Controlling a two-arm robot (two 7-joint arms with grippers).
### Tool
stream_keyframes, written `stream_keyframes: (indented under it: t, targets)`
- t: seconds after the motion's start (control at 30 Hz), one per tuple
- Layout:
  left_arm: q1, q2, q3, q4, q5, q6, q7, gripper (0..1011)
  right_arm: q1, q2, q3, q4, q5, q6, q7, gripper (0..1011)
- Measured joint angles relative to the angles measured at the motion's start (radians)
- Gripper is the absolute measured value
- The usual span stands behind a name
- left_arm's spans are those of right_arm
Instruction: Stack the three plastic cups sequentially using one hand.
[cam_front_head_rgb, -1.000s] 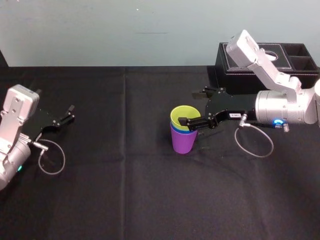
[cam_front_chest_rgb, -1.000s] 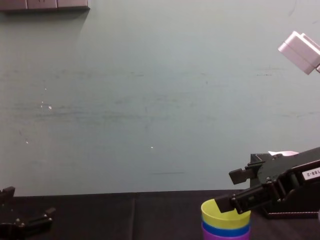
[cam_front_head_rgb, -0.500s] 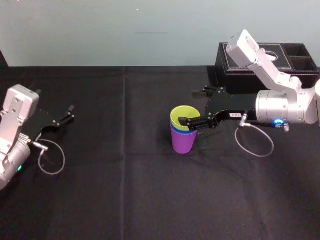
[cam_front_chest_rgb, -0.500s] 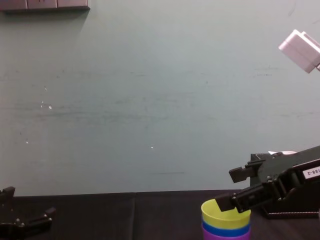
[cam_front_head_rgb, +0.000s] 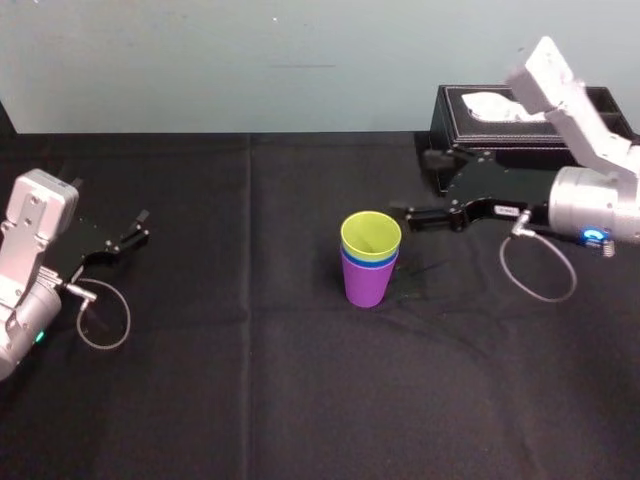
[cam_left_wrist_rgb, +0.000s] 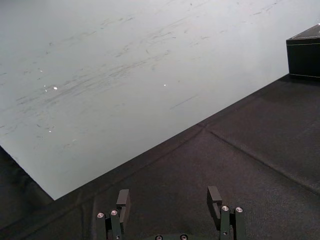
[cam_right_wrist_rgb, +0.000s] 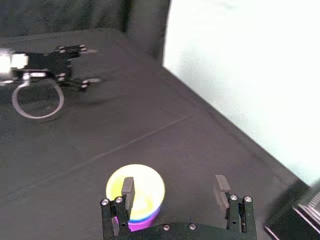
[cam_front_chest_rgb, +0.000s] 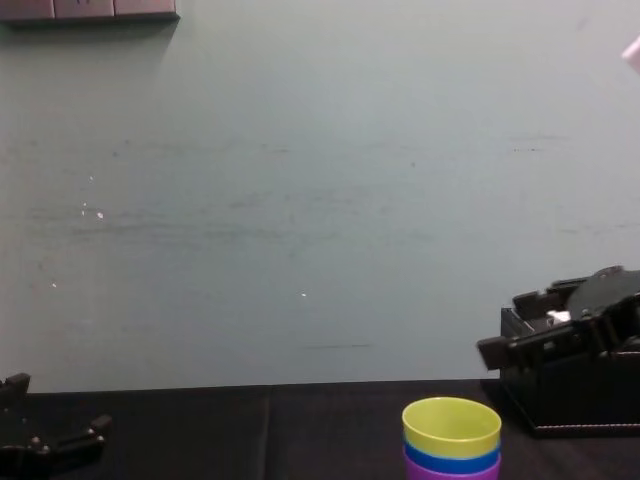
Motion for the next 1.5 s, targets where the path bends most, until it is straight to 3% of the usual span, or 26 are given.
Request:
stream_keyframes:
  t: [0.23, 0.53, 1.13, 1.5]
  targets:
    - [0.0, 0.0, 0.0, 0.0, 0.0, 0.0, 0.0, 1012, -0.077, 0.015, 0.083, -0.014, 0.024, -0.015, -0.082, 1003]
    - [0.0, 0.0, 0.0, 0.0, 0.0, 0.0, 0.0, 1011, -0.135, 0.02, 0.134, 0.006, 0.012, -0.014, -0.141, 1003]
    - [0.0, 0.0, 0.0, 0.0, 0.0, 0.0, 0.0, 1011, -0.182, -0.009, 0.183, 0.102, -0.017, -0.021, -0.14, 1003]
    - [0.0, 0.0, 0.0, 0.0, 0.0, 0.0, 0.0, 1011, -0.184, -0.013, 0.185, 0.109, -0.02, -0.02, -0.136, 1003]
